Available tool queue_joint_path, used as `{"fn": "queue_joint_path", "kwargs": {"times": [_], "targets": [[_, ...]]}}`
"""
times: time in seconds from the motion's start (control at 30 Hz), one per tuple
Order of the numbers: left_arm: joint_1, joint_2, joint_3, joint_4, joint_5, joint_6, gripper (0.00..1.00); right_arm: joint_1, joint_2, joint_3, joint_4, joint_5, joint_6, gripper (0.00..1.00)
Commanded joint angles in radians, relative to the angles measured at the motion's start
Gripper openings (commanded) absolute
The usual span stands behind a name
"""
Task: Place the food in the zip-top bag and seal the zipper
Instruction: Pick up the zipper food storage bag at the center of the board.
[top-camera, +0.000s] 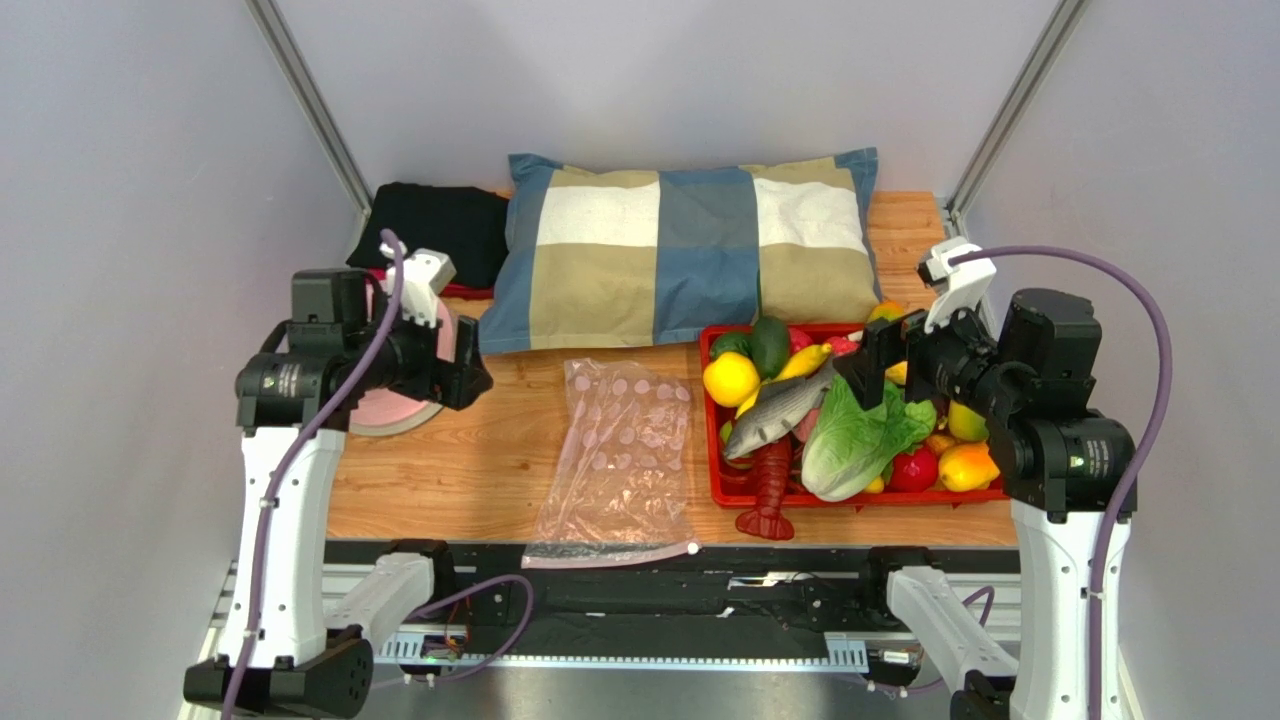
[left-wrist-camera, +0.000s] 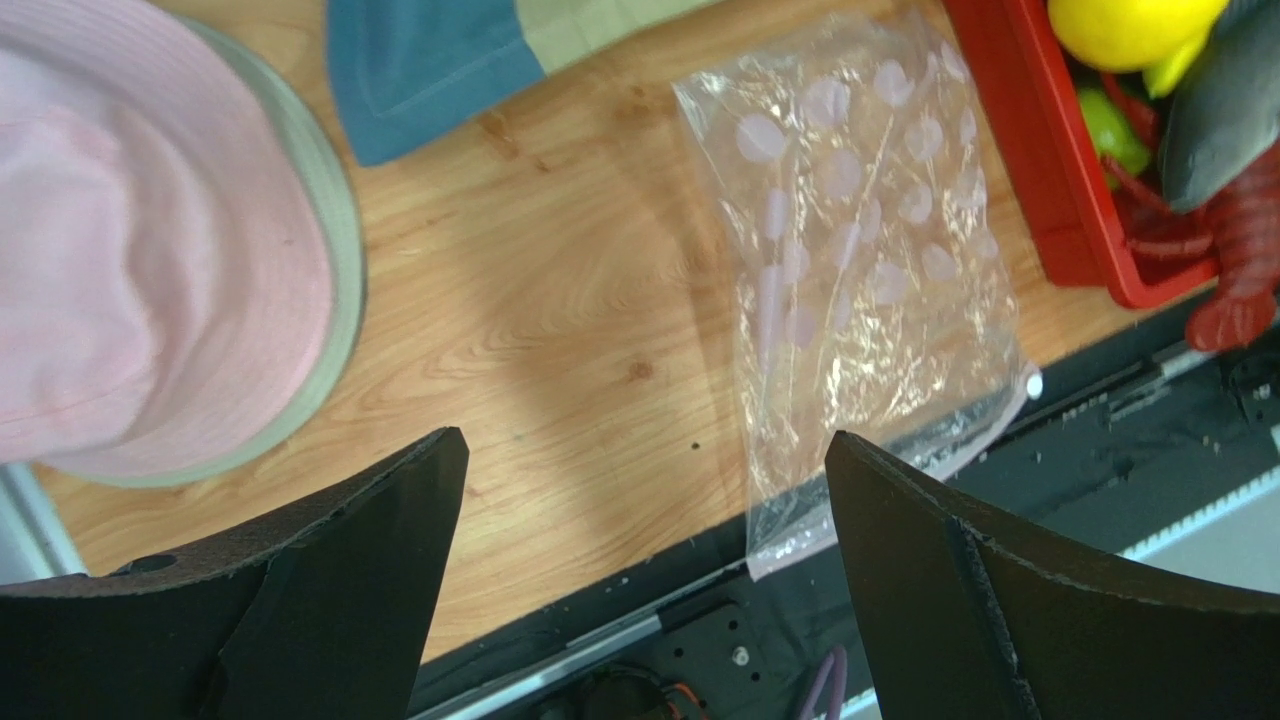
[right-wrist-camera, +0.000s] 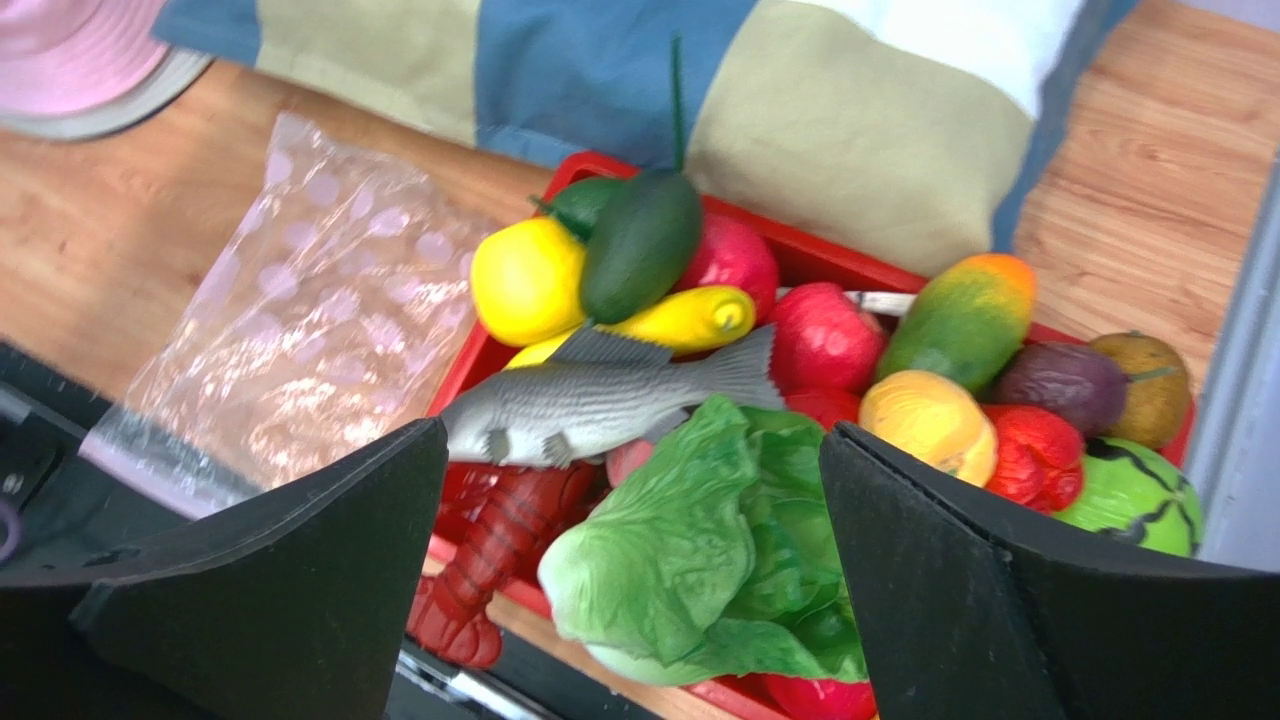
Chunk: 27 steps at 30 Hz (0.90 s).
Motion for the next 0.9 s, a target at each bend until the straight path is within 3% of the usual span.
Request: {"fn": "queue_joint_path", "kwargs": {"times": [0.0,0.3,0.6,0.77,0.87], "targets": [[-0.068,0.049,-0.122,0.114,0.028,0.054,0.99,-0.002,-0.018,-0.031,-0.014,-0.112,-0.070,1.00],[-0.302,0.145,-0.372,0.358,-0.018,0.031,0.99,-0.002,-0.017,-0.087,-0.035,-0.118,-0.122,1.00],[-0.455,0.375,-0.392,0.519,-0.020,0.020,0.99,-0.002,0.026,-0.098,-0.054,-0.134,-0.168,1.00],[-0.483,0.519,-0.388,0.588,-0.026,-0.029,0.87,0.005,0.026,-0.106,-0.039,-0.147,-0.176,1.00],[-0.483,0.593,-0.383,0.614,0.014,-0.041,0.73,0.014,0.028,-0.115,-0.029,-0.164,-0.185,1.00]]}}
